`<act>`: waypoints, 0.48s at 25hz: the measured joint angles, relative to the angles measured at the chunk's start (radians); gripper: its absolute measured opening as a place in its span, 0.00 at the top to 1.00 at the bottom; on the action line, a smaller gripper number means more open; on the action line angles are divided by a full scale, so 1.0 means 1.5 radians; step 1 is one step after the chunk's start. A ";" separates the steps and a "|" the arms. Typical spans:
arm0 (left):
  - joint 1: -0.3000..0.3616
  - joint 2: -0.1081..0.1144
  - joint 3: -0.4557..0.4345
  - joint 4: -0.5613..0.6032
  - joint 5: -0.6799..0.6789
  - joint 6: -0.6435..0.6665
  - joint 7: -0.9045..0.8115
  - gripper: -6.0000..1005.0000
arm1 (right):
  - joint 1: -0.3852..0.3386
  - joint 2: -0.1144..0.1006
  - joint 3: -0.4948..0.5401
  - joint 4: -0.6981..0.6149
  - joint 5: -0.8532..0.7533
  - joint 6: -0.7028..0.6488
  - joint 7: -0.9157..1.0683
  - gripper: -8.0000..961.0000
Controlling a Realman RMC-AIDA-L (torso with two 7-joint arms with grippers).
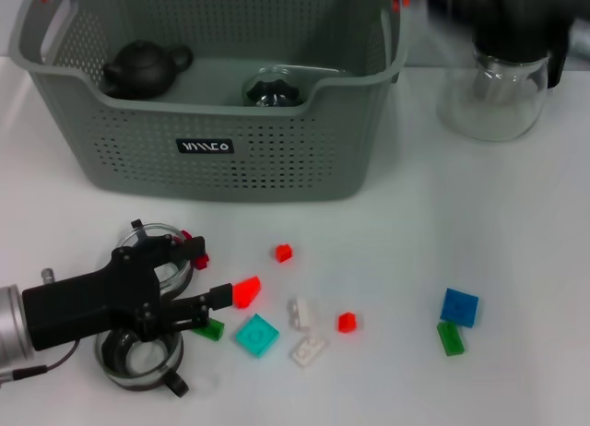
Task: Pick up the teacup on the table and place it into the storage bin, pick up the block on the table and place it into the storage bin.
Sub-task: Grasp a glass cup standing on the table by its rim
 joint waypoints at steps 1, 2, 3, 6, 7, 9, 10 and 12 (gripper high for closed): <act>0.002 0.000 0.000 0.000 0.000 0.001 0.000 0.17 | -0.014 0.000 0.000 -0.011 -0.053 -0.030 -0.003 0.51; 0.003 0.001 0.000 0.001 0.000 0.002 0.000 0.17 | -0.026 0.000 0.002 -0.021 -0.111 -0.055 -0.004 0.51; 0.004 0.001 0.000 0.002 0.000 0.003 -0.001 0.17 | -0.036 0.002 0.005 -0.025 -0.170 -0.071 -0.003 0.51; 0.005 0.002 0.001 0.010 0.000 0.008 -0.020 0.17 | -0.056 0.012 0.033 -0.029 -0.319 -0.091 0.003 0.51; 0.005 0.005 0.002 0.019 0.001 0.016 -0.040 0.17 | -0.060 0.015 0.046 -0.027 -0.355 -0.095 0.005 0.51; 0.004 0.008 0.005 0.052 0.010 0.048 -0.095 0.17 | -0.063 0.019 0.065 -0.025 -0.407 -0.105 0.013 0.51; 0.003 0.009 0.007 0.076 0.016 0.071 -0.125 0.17 | -0.064 0.020 0.071 -0.025 -0.423 -0.109 0.017 0.51; -0.003 0.012 0.015 0.169 0.034 0.139 -0.224 0.17 | -0.063 0.020 0.079 -0.026 -0.450 -0.114 0.030 0.51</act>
